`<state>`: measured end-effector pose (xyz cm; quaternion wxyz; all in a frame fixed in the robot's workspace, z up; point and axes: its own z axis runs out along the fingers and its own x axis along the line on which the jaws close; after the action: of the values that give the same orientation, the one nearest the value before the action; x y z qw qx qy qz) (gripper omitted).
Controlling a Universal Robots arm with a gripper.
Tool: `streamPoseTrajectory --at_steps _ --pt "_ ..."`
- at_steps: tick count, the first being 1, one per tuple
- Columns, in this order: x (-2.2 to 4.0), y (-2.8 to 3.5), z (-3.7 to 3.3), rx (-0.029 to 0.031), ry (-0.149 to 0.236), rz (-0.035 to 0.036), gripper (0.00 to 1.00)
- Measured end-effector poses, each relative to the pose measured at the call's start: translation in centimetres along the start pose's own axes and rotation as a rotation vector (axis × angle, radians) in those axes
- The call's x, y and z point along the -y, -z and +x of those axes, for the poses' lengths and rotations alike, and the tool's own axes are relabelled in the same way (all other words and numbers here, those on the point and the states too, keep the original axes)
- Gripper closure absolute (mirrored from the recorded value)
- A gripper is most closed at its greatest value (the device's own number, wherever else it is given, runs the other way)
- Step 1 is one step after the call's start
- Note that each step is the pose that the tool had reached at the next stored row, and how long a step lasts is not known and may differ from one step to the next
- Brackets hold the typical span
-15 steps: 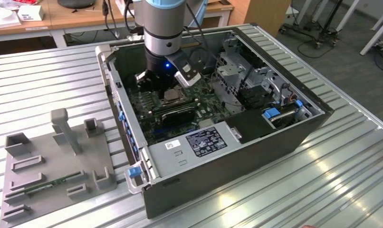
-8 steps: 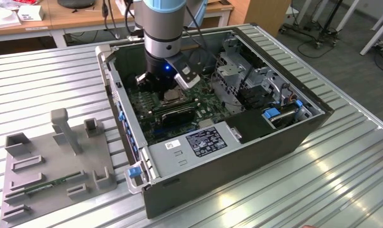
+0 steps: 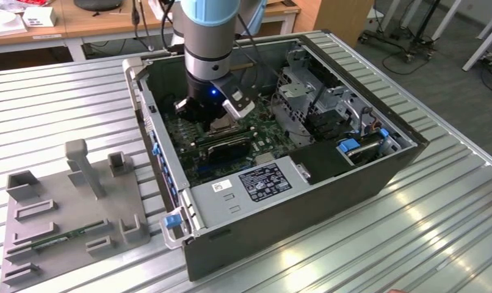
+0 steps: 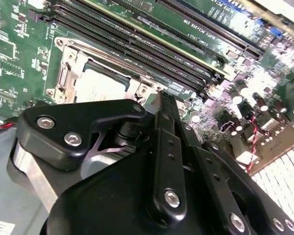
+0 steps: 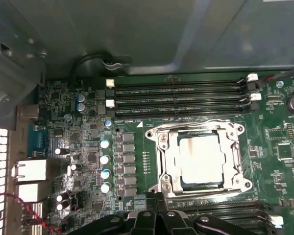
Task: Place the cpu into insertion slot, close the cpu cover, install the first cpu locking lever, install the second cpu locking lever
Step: 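Install the second cpu locking lever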
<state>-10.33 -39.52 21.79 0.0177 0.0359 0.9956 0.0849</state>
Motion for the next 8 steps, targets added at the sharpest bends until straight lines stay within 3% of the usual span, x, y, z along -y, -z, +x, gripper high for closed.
streamPoseTrajectory --at_steps 3,8 --pt "-0.06 -0.79 0.04 -0.0003 0.0 -0.0044 0.89" --pt "-0.19 -1.38 0.07 -0.001 -0.001 -0.0146 0.89"
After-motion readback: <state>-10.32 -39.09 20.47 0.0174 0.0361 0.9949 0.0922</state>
